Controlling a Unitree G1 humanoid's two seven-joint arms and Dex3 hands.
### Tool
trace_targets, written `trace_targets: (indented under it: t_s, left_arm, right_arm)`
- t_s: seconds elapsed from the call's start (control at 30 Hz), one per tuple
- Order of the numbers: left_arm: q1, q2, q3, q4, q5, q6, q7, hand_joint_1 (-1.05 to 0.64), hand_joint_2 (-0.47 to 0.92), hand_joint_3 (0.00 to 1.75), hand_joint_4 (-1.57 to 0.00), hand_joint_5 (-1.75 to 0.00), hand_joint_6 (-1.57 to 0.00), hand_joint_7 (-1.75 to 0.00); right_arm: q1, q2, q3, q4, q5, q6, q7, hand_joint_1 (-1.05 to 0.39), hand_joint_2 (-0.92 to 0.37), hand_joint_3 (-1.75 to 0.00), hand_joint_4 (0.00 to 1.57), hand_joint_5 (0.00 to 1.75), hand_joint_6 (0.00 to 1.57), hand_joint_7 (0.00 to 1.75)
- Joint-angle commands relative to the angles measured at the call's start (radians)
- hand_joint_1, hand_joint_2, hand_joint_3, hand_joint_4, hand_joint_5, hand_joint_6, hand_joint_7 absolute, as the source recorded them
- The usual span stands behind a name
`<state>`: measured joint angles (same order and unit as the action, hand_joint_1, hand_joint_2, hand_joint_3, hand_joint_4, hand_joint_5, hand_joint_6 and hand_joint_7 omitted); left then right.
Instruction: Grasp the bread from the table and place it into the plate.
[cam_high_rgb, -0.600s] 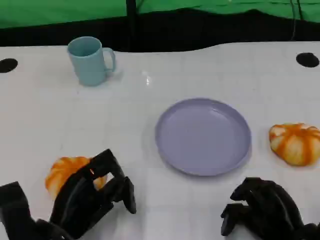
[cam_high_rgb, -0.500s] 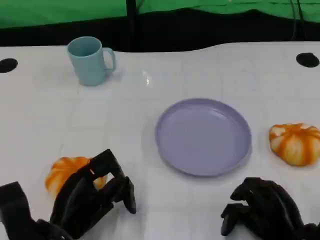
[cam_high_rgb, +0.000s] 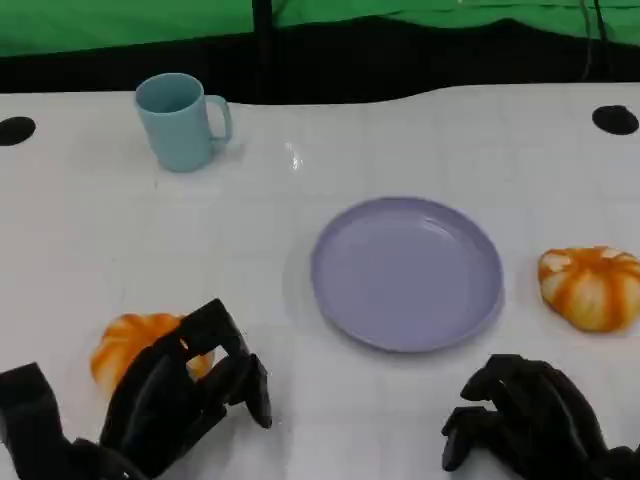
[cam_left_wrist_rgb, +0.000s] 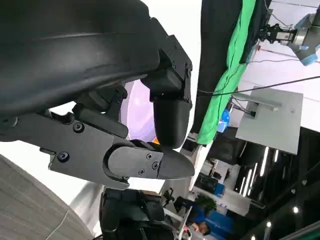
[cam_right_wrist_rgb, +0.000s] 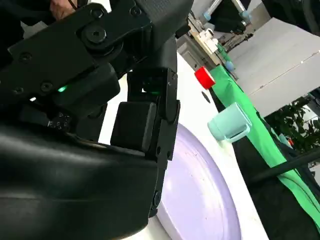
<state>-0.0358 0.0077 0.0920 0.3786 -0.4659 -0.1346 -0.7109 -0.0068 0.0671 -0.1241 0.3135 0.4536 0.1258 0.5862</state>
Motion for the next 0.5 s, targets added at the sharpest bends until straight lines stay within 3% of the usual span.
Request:
trace_targets:
  t_s: [0.03, 0.33, 0.4, 0.5]
  left_arm:
    - [-0.006, 0.006, 0.01, 0.005, 0.005, -0.01, -0.005, -0.64, 0.92, 0.29, -0.82, -1.75, -0.54, -1.75]
    - [0.016, 0.015, 0.003, -0.051, 0.059, -0.041, 0.037, -0.64, 0.92, 0.28, -0.76, -1.75, -0.51, -1.73]
    - [0.031, 0.024, -0.005, -0.096, 0.118, -0.088, 0.078, -0.65, 0.92, 0.29, -0.69, -1.75, -0.51, -1.62]
    - [0.044, 0.029, -0.009, -0.137, 0.147, -0.096, 0.108, -0.62, 0.92, 0.27, -0.59, -1.74, -0.57, -1.32]
  right_arm:
    - [-0.002, -0.007, -0.005, 0.0, 0.005, -0.009, -0.001, -1.04, -0.73, 0.0, 1.56, 0.76, 1.57, 0.36]
    - [0.004, -0.005, -0.004, -0.015, 0.007, 0.004, -0.011, -1.03, -0.73, 0.0, 1.56, 0.76, 1.57, 0.37]
    - [0.006, -0.004, -0.003, -0.017, 0.006, 0.002, -0.013, -1.03, -0.73, 0.0, 1.56, 0.76, 1.57, 0.37]
    - [0.006, -0.004, -0.003, -0.013, 0.006, -0.003, -0.009, -1.03, -0.73, 0.0, 1.56, 0.76, 1.57, 0.37]
